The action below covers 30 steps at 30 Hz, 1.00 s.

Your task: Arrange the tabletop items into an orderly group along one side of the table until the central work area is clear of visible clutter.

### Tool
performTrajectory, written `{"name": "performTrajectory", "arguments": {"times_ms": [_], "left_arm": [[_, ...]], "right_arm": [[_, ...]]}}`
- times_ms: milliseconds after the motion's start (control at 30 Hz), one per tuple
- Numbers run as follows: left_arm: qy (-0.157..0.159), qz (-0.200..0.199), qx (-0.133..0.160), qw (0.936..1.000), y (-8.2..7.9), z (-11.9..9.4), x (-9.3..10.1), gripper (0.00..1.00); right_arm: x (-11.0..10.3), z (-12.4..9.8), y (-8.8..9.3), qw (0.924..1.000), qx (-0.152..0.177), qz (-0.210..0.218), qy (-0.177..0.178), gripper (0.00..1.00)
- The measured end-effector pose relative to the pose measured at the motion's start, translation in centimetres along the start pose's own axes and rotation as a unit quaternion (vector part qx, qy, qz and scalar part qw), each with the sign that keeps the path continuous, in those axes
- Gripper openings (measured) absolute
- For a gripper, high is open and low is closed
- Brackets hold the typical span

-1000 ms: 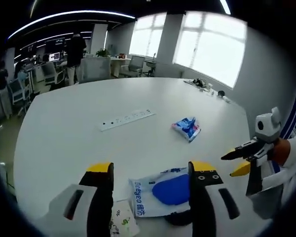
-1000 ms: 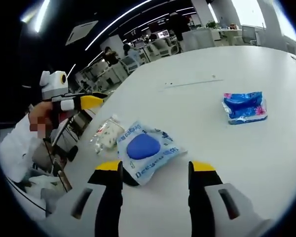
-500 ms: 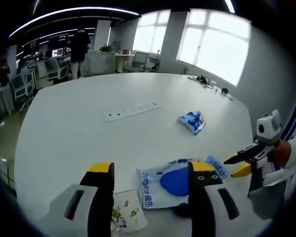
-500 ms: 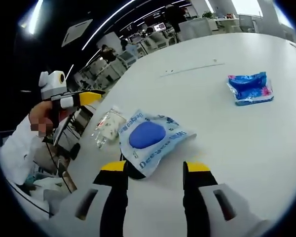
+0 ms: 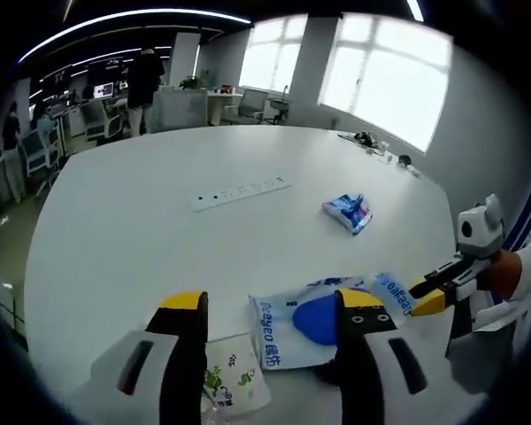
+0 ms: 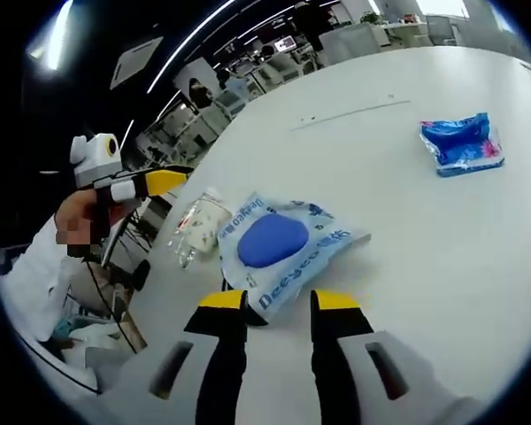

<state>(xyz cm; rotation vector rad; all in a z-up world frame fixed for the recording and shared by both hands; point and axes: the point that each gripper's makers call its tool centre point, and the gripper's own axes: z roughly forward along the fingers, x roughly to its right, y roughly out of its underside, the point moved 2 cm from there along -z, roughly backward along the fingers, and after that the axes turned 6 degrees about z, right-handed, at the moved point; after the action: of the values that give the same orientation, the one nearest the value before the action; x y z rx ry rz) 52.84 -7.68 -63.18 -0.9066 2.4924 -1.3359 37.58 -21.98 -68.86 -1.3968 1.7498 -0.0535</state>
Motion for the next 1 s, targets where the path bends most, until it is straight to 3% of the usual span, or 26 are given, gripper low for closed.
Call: {"name": "performTrajectory", "arguments": {"times_ms": [233, 600, 1000], "left_arm": [[0.001, -0.001, -0.010, 0.9999, 0.7, 0.4, -0.2, 0.57], [0.008, -0.003, -0.040, 0.9992, 2.5, 2.0, 0.5, 0.55], [0.014, 0.059, -0.088, 0.9943, 2.4, 4.9, 0.8, 0.40]], "right_arm": [[0.3, 0.5, 0.8, 0.9997, -0.015, 0.019, -0.002, 0.12], [1.6, 0.3, 0.9, 0.9993, -0.007, 0.032, 0.015, 0.06], [2.0, 0.3, 1.3, 0.9990, -0.007, 0.040, 0.017, 0.04]]}}
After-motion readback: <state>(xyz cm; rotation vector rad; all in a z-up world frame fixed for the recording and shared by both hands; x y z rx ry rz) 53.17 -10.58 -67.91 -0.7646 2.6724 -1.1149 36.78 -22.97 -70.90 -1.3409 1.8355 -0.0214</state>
